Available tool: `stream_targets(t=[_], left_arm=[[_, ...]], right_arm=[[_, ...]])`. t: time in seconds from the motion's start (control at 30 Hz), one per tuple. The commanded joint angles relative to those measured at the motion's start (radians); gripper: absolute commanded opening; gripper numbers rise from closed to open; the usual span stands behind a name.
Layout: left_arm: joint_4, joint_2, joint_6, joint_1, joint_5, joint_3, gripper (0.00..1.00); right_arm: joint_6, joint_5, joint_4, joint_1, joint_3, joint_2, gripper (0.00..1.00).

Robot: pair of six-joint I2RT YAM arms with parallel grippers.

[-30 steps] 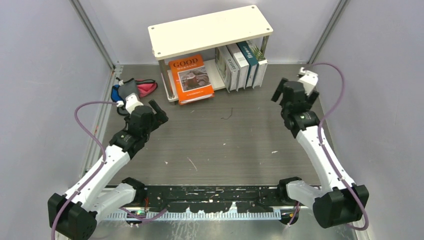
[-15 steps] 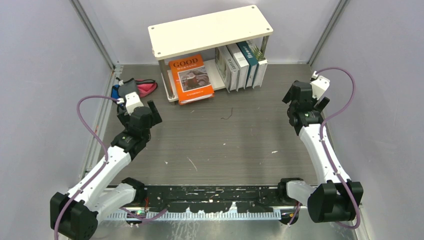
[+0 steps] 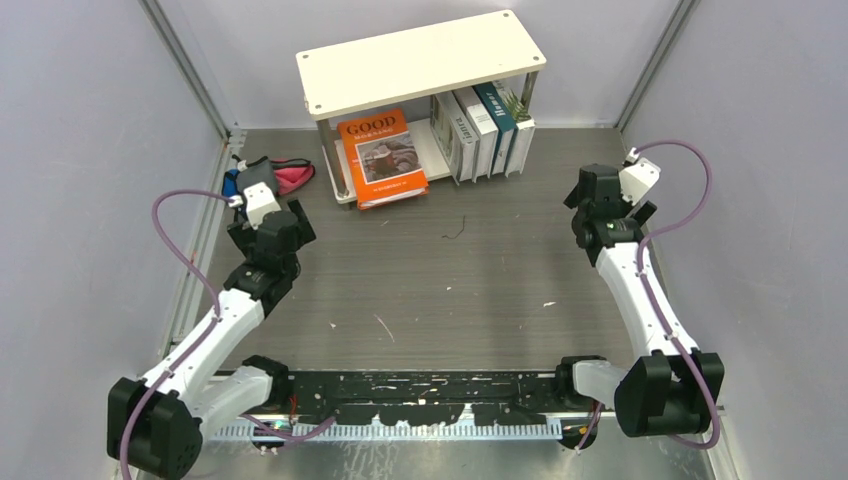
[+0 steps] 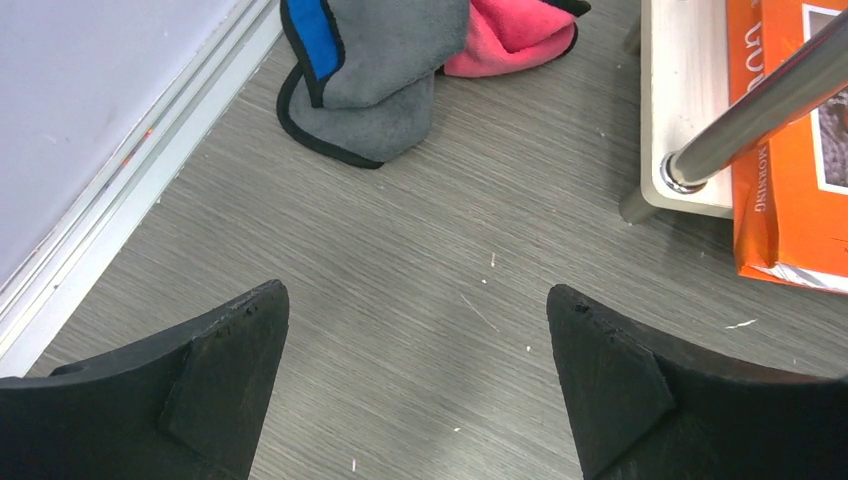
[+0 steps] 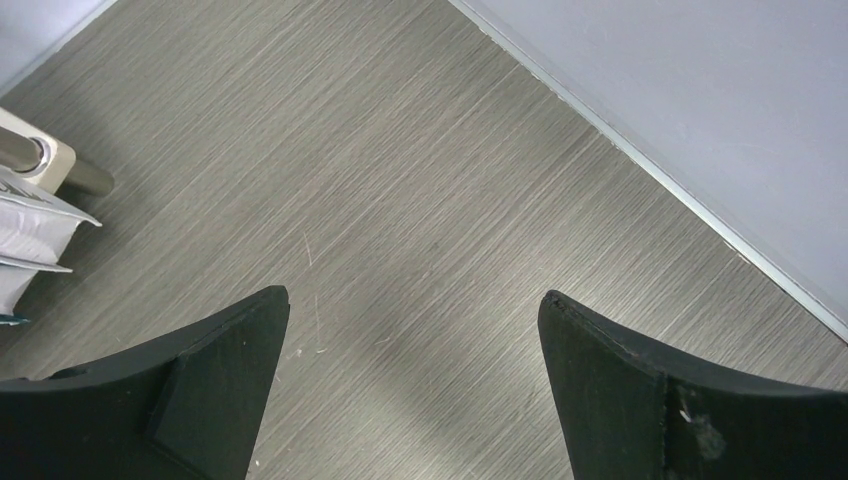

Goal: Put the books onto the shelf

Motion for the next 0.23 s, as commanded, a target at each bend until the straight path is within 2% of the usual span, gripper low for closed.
stream_targets(t=[0.0,0.2], left_arm=[[0.094,0.014,-0.002,0.011,-0.052,-0.010,1.00],[0.111,0.034,-0.009,0.016,-0.068,0.000,1.00]], right_arm=[[0.050,0.053,0.011,-0.001,0.039,0.009,1.00],[0.047,0.140,-0.020,0.028,0.069,0.039,1.00]])
